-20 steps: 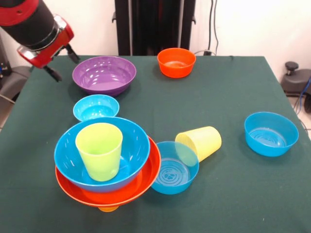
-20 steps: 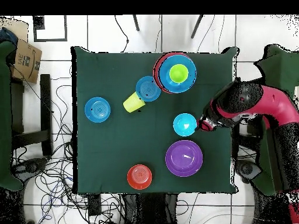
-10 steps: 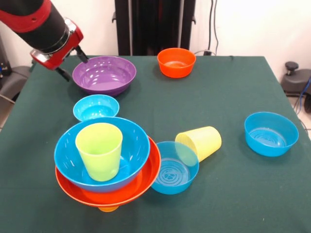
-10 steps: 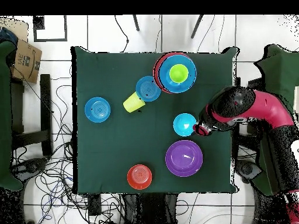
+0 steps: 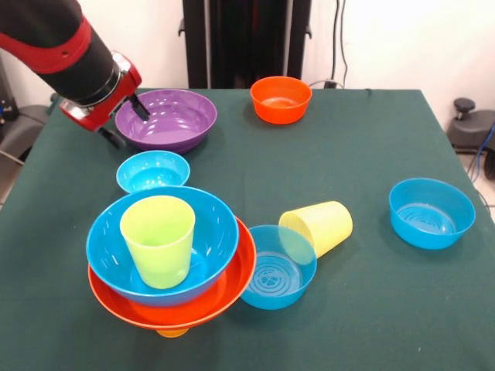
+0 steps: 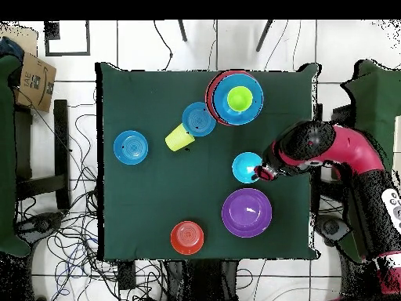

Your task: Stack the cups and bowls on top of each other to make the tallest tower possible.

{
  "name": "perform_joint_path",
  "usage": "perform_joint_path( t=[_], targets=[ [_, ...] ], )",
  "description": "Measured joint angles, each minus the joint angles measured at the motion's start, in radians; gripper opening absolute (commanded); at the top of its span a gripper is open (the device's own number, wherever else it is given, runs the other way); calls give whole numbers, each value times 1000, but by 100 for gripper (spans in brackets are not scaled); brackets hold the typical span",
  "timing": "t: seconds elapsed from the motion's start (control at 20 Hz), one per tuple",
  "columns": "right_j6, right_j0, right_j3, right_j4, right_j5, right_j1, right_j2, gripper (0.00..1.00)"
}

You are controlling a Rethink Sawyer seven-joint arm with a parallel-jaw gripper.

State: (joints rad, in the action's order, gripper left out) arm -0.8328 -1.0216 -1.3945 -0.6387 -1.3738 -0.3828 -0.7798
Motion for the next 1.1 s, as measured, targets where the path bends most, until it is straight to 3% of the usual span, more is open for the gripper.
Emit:
perform_joint_path(
  t=[0.45, 1.1],
  targets=[
    [0, 0, -2, -6, 54, 13, 40, 100],
    [0, 0, -7, -28, 55, 5, 92, 100]
  ],
)
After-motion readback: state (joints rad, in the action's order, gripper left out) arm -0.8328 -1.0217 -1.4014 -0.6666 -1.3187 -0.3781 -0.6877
